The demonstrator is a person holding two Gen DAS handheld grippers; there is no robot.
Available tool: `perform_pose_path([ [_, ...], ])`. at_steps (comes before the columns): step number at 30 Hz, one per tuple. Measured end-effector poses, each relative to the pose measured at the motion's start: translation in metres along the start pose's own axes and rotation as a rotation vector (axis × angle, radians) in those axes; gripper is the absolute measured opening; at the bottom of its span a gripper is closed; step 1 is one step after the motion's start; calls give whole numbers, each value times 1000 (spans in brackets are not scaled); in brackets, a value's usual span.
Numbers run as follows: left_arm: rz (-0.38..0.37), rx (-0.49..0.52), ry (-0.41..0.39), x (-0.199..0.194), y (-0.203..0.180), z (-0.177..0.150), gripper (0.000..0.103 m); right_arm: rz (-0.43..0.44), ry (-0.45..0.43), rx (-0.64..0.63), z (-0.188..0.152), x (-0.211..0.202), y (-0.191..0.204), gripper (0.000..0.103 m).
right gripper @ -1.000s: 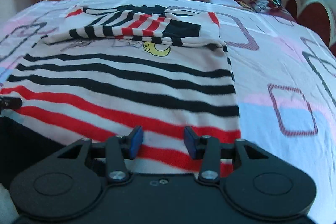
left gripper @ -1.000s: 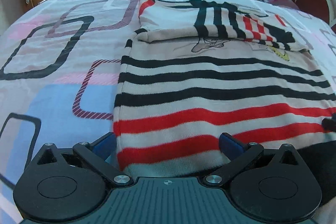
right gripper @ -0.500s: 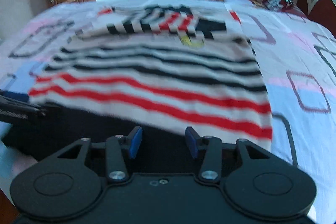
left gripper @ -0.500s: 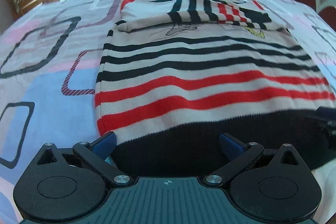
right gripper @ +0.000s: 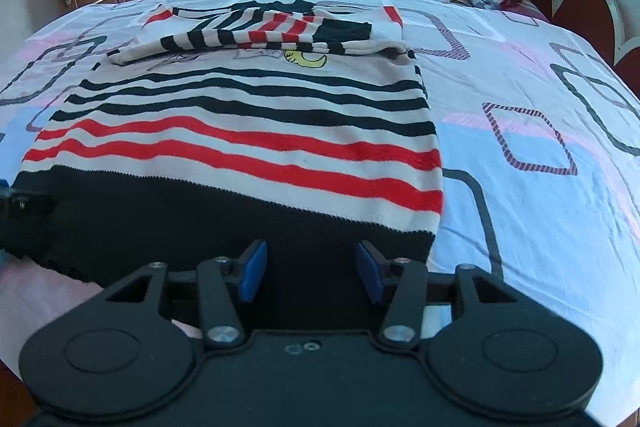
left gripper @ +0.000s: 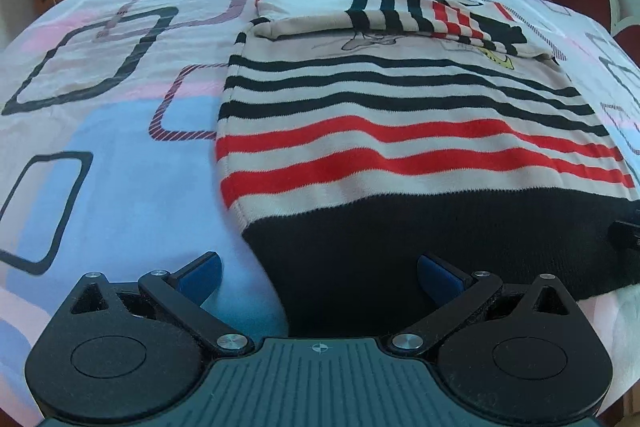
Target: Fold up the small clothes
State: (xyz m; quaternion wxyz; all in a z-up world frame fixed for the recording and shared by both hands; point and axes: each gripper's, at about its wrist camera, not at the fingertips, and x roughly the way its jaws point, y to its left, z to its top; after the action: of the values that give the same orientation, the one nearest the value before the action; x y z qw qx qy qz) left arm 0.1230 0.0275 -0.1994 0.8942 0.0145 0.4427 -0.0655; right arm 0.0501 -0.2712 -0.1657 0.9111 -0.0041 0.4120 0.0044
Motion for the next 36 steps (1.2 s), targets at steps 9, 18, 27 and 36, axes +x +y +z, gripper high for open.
perform_pose_path([
  [9, -20, -20, 7, -2, 8, -5, 103, 23, -13, 40, -2, -9, 4, 63],
  [18, -46, -49, 16, -6, 7, -6, 103, 33, -46, 49, 5, -26, 13, 62],
  [27, -107, -111, -3, -12, 24, -10, 69, -15, 0, 149, 1, -11, -32, 61],
  [36, -178, -148, 38, -11, 22, -6, 57, -12, 44, 181, -5, 4, -49, 62],
])
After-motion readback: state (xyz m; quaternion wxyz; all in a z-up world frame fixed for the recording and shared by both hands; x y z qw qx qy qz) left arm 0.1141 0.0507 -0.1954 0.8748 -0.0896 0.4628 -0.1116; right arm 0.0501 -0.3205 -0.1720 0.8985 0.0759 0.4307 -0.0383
